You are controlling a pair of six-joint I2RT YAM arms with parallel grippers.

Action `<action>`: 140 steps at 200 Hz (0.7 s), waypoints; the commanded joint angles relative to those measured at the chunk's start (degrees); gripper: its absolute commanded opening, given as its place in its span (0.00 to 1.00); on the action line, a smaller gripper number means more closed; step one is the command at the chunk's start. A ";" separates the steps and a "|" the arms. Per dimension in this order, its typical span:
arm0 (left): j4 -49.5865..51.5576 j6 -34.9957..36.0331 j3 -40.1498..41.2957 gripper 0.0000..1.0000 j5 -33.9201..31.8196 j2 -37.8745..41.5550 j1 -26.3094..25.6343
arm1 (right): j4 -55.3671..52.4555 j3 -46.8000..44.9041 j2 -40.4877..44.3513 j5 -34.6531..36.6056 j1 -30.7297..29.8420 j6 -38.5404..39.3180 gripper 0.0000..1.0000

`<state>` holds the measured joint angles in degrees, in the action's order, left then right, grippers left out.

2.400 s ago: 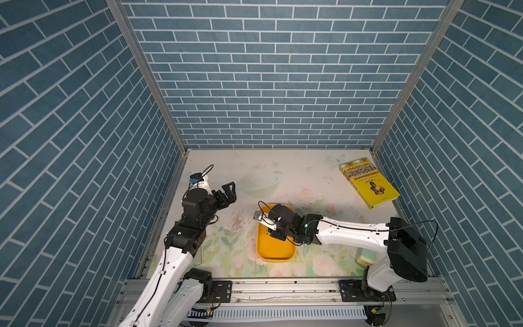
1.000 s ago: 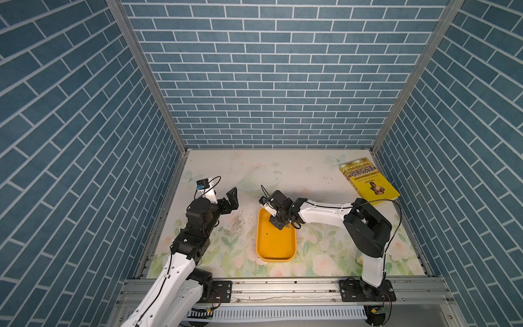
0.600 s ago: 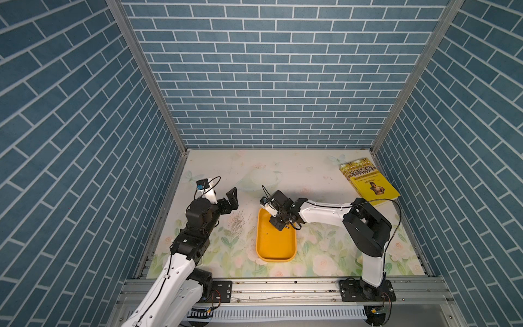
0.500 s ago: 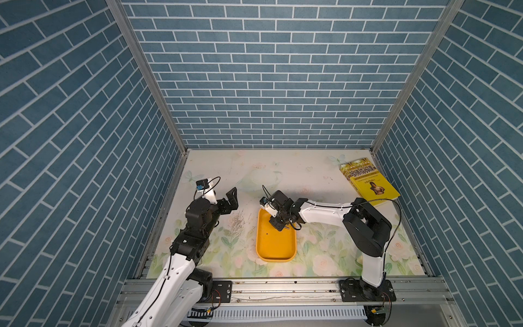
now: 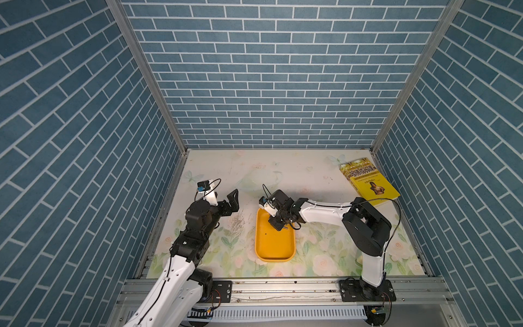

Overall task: Take out the screws from the storage box
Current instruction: Pick up the screw from the storage box.

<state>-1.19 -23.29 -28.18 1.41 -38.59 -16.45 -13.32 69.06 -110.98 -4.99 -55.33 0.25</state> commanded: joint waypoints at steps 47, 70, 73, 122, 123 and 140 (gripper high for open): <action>-1.66 1.25 0.07 1.00 2.69 -1.55 -0.43 | 3.42 -1.29 7.55 -2.48 0.06 6.92 0.00; -2.01 1.37 -0.11 1.00 4.06 -2.01 -0.60 | 4.43 -2.63 10.53 -2.41 0.16 7.72 0.00; -2.05 1.40 -0.15 1.00 4.38 -2.15 -0.63 | 4.50 -2.83 10.98 -2.26 0.20 7.74 0.00; -1.93 0.90 -2.65 0.98 8.98 -6.04 -3.70 | 5.98 -9.68 21.29 2.42 4.60 7.96 0.00; -1.95 0.93 -2.75 0.98 9.06 -6.09 -3.82 | 6.00 -9.88 21.53 2.43 4.74 7.94 0.00; -1.74 0.96 -3.92 0.97 9.30 -8.06 -6.38 | 7.08 -13.48 26.08 4.26 6.81 7.92 0.00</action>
<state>-2.33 -22.68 -29.19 8.32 -44.82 -19.90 -8.05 59.46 -90.96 -4.45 -51.33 6.92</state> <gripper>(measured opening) 0.973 0.069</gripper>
